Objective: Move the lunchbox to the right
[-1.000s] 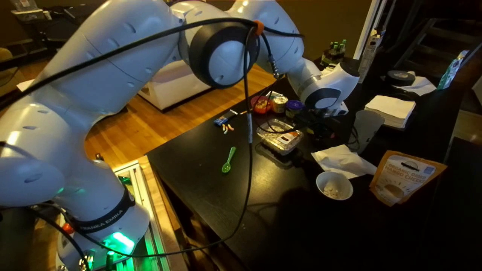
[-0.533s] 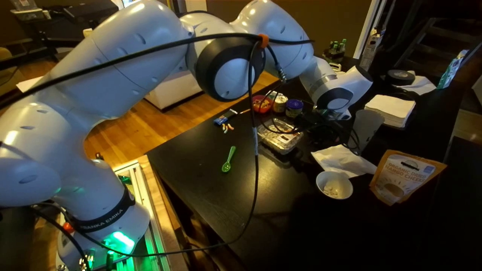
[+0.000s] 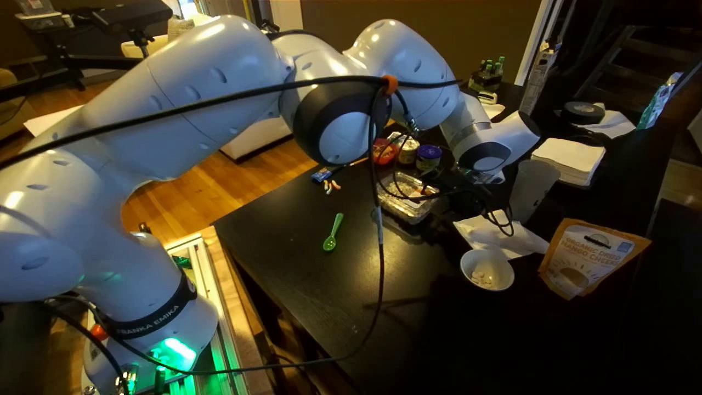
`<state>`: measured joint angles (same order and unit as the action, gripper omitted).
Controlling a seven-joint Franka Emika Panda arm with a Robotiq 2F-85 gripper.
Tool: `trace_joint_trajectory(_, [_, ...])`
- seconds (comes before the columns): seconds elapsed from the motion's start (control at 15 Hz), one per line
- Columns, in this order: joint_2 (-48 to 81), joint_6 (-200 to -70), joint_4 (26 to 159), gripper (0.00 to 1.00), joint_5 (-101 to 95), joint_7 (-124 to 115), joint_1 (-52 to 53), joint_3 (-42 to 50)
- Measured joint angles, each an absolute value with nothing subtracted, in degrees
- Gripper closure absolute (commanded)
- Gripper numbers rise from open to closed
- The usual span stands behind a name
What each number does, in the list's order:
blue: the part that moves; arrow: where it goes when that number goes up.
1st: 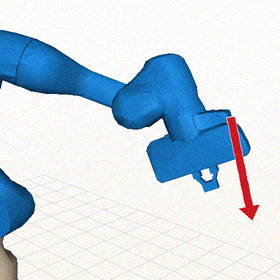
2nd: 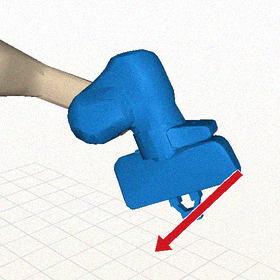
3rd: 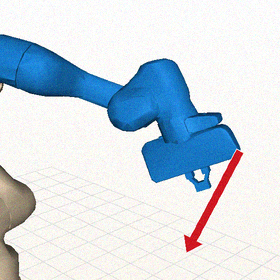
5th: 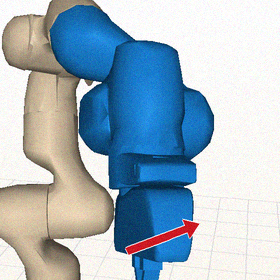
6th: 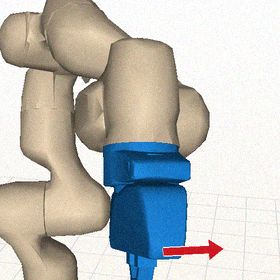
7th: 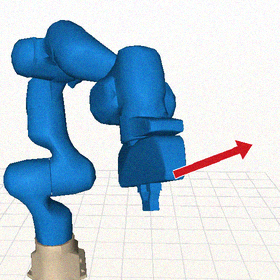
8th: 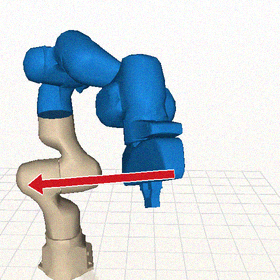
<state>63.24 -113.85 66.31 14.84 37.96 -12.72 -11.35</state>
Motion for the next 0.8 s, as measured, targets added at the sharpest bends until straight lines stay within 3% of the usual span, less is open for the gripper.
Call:
trace_joint_trajectory(0.33, [63.8,-113.9,65.5,0.69,18.7,38.0,-14.1,-13.4])
trace_joint_trajectory(0.67, [63.8,-113.9,65.4,0.95,21.4,38.0,-15.8,-14.1])
trace_joint_trajectory(0.8, [64.0,-113.9,65.4,1.0,22.1,38.0,-16.3,-14.2])
